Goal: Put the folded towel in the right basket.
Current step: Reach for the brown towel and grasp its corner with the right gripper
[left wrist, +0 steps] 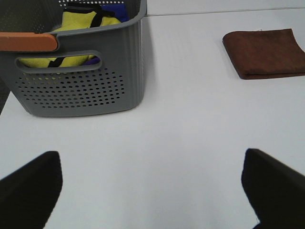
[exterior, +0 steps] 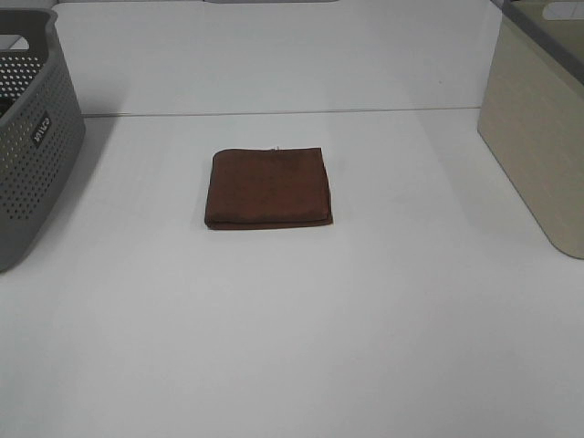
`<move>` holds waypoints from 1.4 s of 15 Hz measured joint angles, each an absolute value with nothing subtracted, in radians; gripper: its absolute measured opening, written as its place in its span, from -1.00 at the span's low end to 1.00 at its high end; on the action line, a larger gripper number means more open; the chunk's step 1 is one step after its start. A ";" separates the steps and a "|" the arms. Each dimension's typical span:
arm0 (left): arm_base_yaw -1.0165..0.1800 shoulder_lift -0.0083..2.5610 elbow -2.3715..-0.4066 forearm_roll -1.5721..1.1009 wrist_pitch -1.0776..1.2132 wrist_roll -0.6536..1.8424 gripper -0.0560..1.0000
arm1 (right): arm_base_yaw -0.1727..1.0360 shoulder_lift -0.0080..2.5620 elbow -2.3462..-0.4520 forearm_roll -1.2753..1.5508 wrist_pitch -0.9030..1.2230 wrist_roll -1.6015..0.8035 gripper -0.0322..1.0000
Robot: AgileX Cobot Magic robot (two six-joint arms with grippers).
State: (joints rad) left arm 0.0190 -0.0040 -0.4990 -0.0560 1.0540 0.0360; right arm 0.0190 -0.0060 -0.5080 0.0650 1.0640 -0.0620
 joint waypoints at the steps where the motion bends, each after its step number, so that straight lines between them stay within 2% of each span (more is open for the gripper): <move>1: 0.019 -0.004 -0.499 -0.056 1.054 0.036 0.94 | 0.019 0.003 -0.512 0.066 1.061 -0.062 0.13; 4: 0.019 -0.004 -0.499 -0.056 1.054 0.036 0.94 | 0.019 0.157 -0.582 0.074 0.972 -0.062 0.13; 9: 0.019 -0.004 -0.499 -0.056 1.054 0.036 0.94 | 0.019 0.613 -0.813 0.149 0.784 -0.062 0.13; 13: 0.019 -0.004 -0.499 -0.056 1.054 0.036 0.94 | 0.019 1.004 -1.040 0.214 0.778 -0.085 0.13; 14: 0.019 -0.004 -0.499 -0.056 1.054 0.036 0.94 | 0.019 1.197 -1.172 0.283 0.778 -0.133 0.13; 17: 0.019 -0.004 -0.499 -0.056 1.054 0.036 0.94 | 0.027 1.459 -1.387 0.404 0.791 -0.232 0.13; 21: 0.019 -0.004 -0.499 -0.056 1.054 0.036 0.94 | 0.139 1.784 -1.639 0.411 0.862 -0.272 0.13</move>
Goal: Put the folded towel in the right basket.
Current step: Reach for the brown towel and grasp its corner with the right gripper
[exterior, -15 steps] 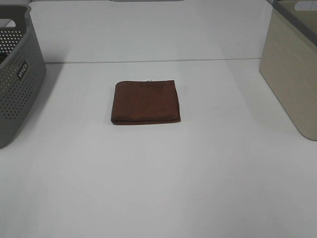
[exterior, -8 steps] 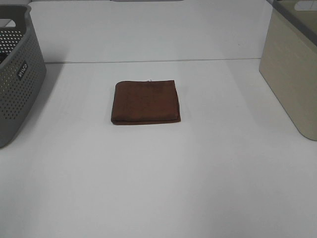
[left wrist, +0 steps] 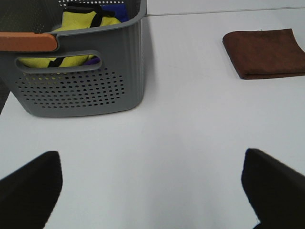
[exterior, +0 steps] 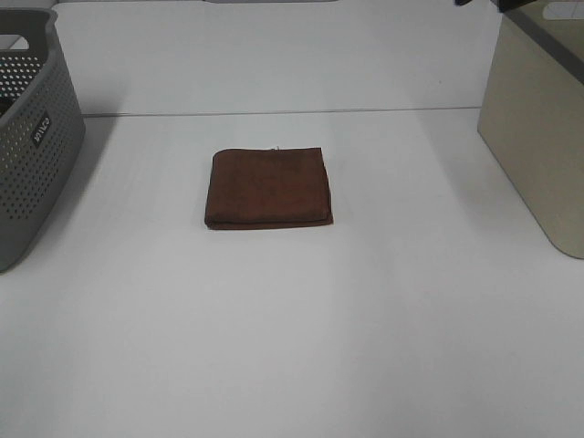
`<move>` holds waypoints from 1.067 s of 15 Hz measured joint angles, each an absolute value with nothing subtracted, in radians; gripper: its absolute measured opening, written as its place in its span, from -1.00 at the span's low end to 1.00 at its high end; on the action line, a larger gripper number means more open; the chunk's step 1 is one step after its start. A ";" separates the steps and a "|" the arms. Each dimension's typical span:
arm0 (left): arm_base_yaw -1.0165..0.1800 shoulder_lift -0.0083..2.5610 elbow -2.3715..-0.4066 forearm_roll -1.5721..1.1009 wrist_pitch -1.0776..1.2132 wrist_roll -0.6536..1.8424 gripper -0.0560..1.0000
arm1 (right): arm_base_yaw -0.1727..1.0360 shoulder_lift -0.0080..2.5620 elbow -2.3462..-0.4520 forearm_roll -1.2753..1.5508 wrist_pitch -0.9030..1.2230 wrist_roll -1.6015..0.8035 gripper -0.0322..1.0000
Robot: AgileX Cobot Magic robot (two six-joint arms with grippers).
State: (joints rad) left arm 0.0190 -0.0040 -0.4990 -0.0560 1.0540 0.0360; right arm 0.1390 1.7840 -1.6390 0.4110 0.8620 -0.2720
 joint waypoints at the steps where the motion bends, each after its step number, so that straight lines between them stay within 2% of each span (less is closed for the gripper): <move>1: 0.019 -0.004 -0.499 -0.056 1.054 0.036 0.94 | 0.153 1.824 -1.669 0.413 0.877 -0.272 0.13; 6: 0.019 -0.004 -0.499 -0.056 1.054 0.036 0.94 | 0.213 2.181 -1.939 0.505 1.061 -0.270 0.14; 9: 0.019 -0.004 -0.499 -0.056 1.054 0.036 0.94 | 0.213 2.346 -2.060 0.560 1.132 -0.252 0.29; 11: 0.019 -0.004 -0.499 -0.056 1.054 0.036 0.94 | 0.213 2.436 -2.110 0.569 1.145 -0.250 0.35; 16: 0.019 -0.004 -0.499 -0.056 1.054 0.036 0.94 | 0.213 2.556 -2.119 0.645 1.147 -0.256 0.35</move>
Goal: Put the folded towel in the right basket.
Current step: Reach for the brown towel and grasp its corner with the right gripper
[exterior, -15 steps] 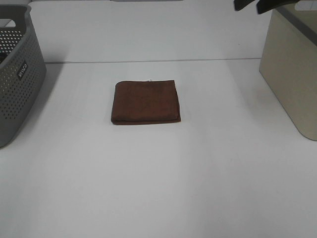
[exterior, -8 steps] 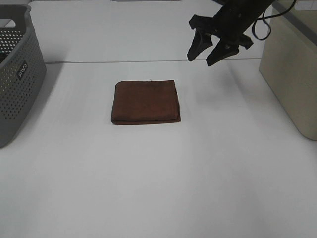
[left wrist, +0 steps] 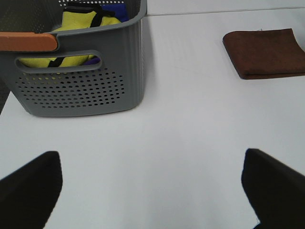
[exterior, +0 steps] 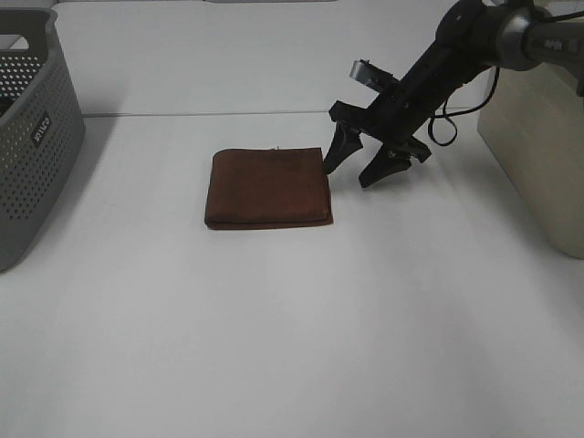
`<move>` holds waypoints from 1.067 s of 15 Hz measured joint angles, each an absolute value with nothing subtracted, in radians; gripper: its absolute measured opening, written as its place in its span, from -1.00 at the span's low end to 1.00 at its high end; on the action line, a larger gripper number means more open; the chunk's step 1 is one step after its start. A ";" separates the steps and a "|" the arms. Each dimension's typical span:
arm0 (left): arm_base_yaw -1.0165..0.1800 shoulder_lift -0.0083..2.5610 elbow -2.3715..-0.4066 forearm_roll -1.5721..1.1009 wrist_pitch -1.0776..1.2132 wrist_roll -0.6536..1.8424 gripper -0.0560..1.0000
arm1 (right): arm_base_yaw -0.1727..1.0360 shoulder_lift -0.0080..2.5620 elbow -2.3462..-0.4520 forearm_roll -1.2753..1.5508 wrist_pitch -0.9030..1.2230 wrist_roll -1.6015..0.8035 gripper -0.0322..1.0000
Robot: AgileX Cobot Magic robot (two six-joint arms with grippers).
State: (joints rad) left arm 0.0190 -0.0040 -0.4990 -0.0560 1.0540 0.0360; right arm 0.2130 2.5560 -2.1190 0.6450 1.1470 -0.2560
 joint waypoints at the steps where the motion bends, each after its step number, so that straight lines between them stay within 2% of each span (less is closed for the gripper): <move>1: 0.019 -0.004 -0.499 -0.056 1.054 0.036 0.94 | 0.213 2.572 -2.119 0.669 1.147 -0.264 0.35; 7: 0.019 -0.004 -0.499 -0.056 1.054 0.036 0.94 | 0.224 2.615 -2.130 0.776 1.124 -0.288 0.33; 9: 0.019 -0.004 -0.499 -0.056 1.054 0.036 0.94 | 0.257 2.616 -2.130 0.776 1.089 -0.296 0.23; 11: 0.019 -0.004 -0.499 -0.056 1.054 0.036 0.94 | 0.278 2.622 -2.130 0.774 1.080 -0.295 -0.02; 15: 0.019 -0.004 -0.499 -0.056 1.054 0.036 0.94 | 0.280 2.630 -2.131 0.764 1.077 -0.295 -0.79; 16: 0.019 -0.004 -0.499 -0.056 1.054 0.036 0.94 | 0.280 2.630 -2.144 0.763 1.084 -0.295 -0.82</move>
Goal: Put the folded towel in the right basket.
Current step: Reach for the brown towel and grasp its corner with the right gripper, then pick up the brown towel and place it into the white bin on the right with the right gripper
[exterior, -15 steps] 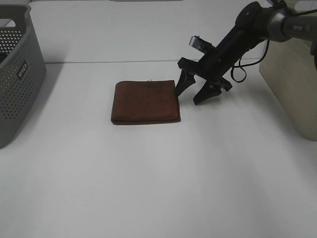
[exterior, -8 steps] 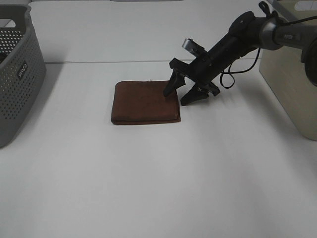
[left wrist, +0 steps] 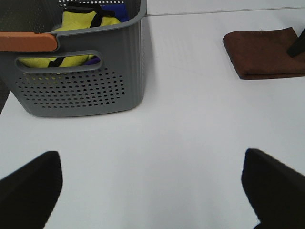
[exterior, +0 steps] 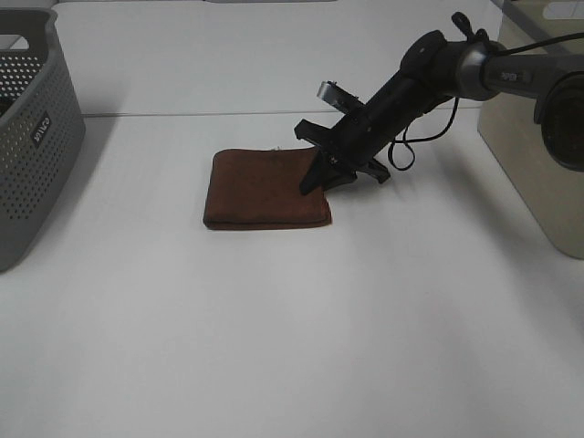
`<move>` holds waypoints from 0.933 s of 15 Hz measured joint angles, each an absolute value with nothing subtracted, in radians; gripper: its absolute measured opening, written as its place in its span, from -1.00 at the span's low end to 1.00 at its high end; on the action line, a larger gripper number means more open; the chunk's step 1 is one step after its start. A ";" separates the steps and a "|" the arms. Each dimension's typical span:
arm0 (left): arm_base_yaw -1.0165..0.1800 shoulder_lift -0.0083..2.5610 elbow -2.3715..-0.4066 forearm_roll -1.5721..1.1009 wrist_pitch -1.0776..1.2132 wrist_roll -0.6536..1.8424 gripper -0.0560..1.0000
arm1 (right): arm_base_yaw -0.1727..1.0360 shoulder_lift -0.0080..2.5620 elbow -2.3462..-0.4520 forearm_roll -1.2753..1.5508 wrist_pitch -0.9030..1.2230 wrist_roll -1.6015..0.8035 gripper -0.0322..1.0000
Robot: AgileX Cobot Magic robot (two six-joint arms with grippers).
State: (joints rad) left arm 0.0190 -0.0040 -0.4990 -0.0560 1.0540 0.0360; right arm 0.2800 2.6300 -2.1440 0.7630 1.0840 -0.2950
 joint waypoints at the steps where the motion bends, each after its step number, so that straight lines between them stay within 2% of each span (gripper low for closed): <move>1: 0.019 -0.004 -0.499 -0.056 1.054 0.036 0.94 | 0.280 2.630 -2.164 0.757 1.099 -0.295 -0.82; 6: 0.019 -0.004 -0.499 -0.056 1.054 0.036 0.94 | 0.280 2.523 -2.283 0.639 1.202 -0.269 -0.82; 14: 0.019 -0.004 -0.499 -0.056 1.054 0.036 0.94 | 0.280 2.153 -2.293 0.249 1.219 -0.170 -0.82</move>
State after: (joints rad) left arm 0.0190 -0.0040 -0.4990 -0.0560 1.0540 0.0360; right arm 0.2800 2.1530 -2.2930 0.2490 1.2190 -0.1700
